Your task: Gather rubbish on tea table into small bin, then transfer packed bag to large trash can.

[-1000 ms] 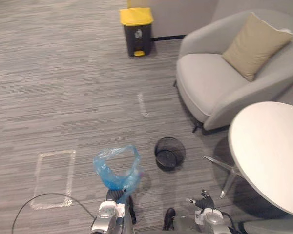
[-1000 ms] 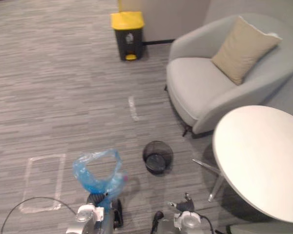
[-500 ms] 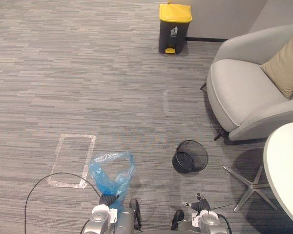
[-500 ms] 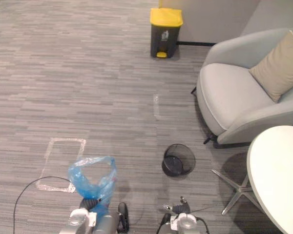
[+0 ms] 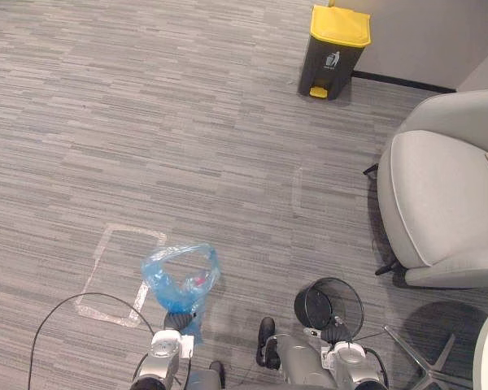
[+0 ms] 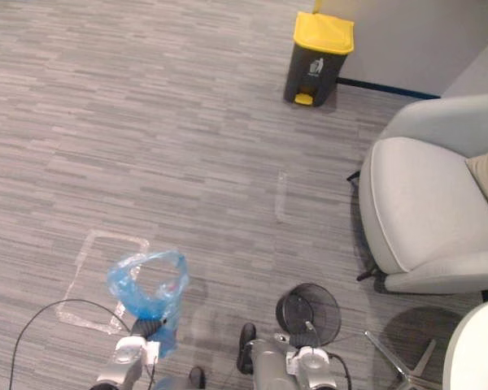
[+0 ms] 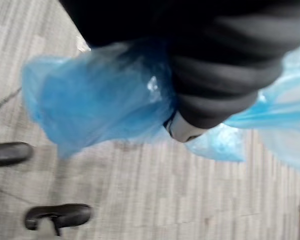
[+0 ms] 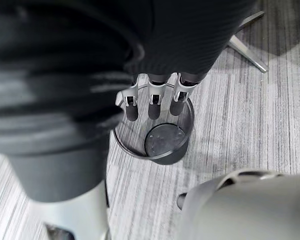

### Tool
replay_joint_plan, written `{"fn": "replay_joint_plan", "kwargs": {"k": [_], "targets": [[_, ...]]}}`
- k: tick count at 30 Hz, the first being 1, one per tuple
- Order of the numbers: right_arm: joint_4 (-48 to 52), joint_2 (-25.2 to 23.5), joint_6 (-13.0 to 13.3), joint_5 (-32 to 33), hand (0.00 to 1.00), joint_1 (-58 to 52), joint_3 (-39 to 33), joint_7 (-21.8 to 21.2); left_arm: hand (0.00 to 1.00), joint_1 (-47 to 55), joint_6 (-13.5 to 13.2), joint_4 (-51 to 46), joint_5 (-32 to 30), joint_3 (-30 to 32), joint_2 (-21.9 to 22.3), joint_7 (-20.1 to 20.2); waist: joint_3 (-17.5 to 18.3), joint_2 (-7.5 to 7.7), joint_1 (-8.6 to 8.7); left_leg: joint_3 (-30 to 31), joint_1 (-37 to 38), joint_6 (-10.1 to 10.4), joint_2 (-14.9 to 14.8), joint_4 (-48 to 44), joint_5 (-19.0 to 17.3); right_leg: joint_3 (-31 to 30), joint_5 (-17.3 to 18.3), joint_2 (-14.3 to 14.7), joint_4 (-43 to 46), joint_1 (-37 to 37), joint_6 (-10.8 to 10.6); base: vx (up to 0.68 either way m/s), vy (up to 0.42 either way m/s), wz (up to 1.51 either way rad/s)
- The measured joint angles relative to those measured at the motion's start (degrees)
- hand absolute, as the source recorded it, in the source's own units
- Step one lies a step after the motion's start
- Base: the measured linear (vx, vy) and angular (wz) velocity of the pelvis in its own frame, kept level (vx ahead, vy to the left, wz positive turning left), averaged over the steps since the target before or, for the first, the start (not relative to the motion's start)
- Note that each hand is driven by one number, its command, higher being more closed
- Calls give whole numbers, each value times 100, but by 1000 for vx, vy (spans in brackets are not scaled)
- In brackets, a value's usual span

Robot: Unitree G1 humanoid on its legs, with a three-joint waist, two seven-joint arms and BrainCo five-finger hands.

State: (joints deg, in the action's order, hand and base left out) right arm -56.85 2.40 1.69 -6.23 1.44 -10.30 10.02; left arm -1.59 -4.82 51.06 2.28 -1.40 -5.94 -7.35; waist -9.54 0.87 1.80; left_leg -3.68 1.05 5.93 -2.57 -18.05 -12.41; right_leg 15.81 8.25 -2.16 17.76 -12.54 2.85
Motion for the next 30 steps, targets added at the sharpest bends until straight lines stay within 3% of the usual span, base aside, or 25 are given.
{"fn": "replay_joint_plan", "kwargs": {"k": [1,2,3,4,6,7,8,9,10,12,15,17,18,19,20,21,22,23,25,26,27,28,29,30], "targets": [[123,-9,-9,6,0,-42,36,1,100,31,2,-77,0,63,102,3,-27,-21,-14,-310,-677,114,-199,-1651,-43,-44,1,62,-386,443,3,273,-23,5],[199,-17,-10,7,0,-78,48,-1,100,68,0,-164,-1,78,151,6,-26,-54,-50,-522,-952,93,-384,-2345,-137,-85,17,136,-502,604,29,320,25,-33],[256,-35,-6,14,0,-128,47,-1,100,126,0,-326,0,161,243,6,-39,-79,-211,-939,-1463,-292,-825,-3333,-427,-261,56,251,-669,972,89,237,46,-52],[277,-46,-7,14,0,-116,46,-1,100,127,6,-325,0,156,259,11,-39,-67,-249,-1016,-1587,-337,-897,-3379,-475,-313,56,252,-684,1052,89,374,117,-77],[556,-142,-2,23,0,-40,-24,12,100,109,9,-326,-1,159,342,15,-54,-30,-369,-1142,-2056,-312,-996,-2376,-562,-578,107,131,-760,1261,3,251,161,-65],[558,-142,-2,23,0,-39,-24,12,100,109,9,-326,-1,159,342,15,-54,-30,-369,-1142,-2060,-309,-995,-2361,-559,-580,110,128,-761,1263,-2,186,176,-62],[675,-138,7,73,0,-20,-44,17,100,60,12,-323,-3,160,399,15,-44,-94,-376,-1031,-2234,-247,-962,-1185,-207,-728,316,23,-757,1314,-322,241,278,-48],[666,-117,3,74,0,-23,-65,22,100,45,9,-321,-3,160,450,14,-53,-184,-388,-892,-2231,-87,-977,-592,368,-776,413,47,-731,1345,-461,259,308,-56],[590,-144,-32,84,0,1,-71,37,100,36,15,-271,-1,159,477,12,-64,-79,-389,-954,-2050,-150,-759,-413,680,-948,484,-112,-743,1368,-563,254,303,-20],[395,-270,-38,81,0,-66,-53,27,100,-23,9,-243,-1,158,424,11,31,157,-384,-1087,-1969,-278,-402,-237,521,-1089,498,-427,-858,1379,-714,271,250,-3],[291,-301,-76,61,0,-94,-50,5,100,59,20,-185,-3,182,389,10,32,154,-454,-1420,-1763,-433,-297,-530,80,-1355,485,-674,-675,1438,-855,302,238,-41],[291,-285,-73,54,0,-96,-55,1,100,156,25,-118,-5,188,326,12,51,104,-461,-1629,-1433,-508,-277,-484,-91,-1514,503,-757,230,1139,-1012,296,181,-61],[291,-292,-72,36,0,-101,-36,0,100,164,31,-83,-17,162,269,5,58,112,-443,-1788,-1193,-582,-268,-409,-132,-1615,462,-840,1288,696,-1198,303,109,-33],[290,-292,-70,21,0,-100,-13,-1,100,158,33,-82,-25,119,224,3,57,110,-411,-1786,-1110,-611,-250,-395,-152,-1616,483,-872,1776,466,-1303,367,79,-23],[251,-296,-69,0,0,-60,-13,-3,100,116,35,-54,-54,15,144,-4,51,108,-389,-1785,-938,-649,-220,-348,-172,-1580,604,-863,2480,121,-1244,374,2,-9],[142,-276,-75,1,0,-23,-9,-4,100,74,39,-15,-55,18,117,-15,39,91,-361,-1788,-651,-651,-197,-121,-173,-1397,793,-821,2868,-187,-972,299,-33,-9],[125,-263,-69,2,0,-24,6,-3,100,56,39,0,-54,22,108,-22,25,69,-337,-1792,-489,-650,-203,18,-173,-1253,868,-765,2886,-320,-846,328,-101,-20],[134,-210,-59,1,0,112,96,6,100,43,37,21,-53,34,68,-28,-1,22,-256,-1884,-142,-625,-269,354,-184,-771,931,-565,2410,-699,-588,257,-107,-19],[129,-207,-54,1,0,174,160,5,100,40,36,25,-53,34,47,-27,-23,-4,-222,-1940,10,-481,-299,508,-213,-534,786,-460,1821,-889,-504,253,-126,-15],[97,-224,-49,1,0,219,189,4,100,23,36,29,-53,30,12,-26,-20,132,-186,-1964,161,-331,-261,634,-259,-383,349,-404,902,-966,-507,346,-167,2],[17,-173,-49,-1,0,168,215,1,100,-13,34,119,-53,30,-13,-27,-41,169,-117,-1821,352,-180,-139,829,-321,-369,-343,-330,438,-844,-84,358,-153,-3],[-67,-120,-58,-5,0,196,192,4,100,-40,39,198,-54,19,42,-23,-32,64,-101,-1650,419,-186,-176,941,-285,-358,-317,-214,391,-800,-158,359,-116,-13],[-82,-106,-71,-6,0,207,157,8,100,-25,24,199,-61,20,51,-1,-3,-8,-139,-1411,419,-168,-195,1074,-159,-394,-171,-135,495,-835,-55,333,-129,-20],[-76,-32,-70,2,0,184,102,8,100,-23,30,228,-103,26,51,-11,-8,-19,-107,-1191,443,-104,-253,869,-141,-370,172,-118,746,-867,-2,435,-206,0]]}}
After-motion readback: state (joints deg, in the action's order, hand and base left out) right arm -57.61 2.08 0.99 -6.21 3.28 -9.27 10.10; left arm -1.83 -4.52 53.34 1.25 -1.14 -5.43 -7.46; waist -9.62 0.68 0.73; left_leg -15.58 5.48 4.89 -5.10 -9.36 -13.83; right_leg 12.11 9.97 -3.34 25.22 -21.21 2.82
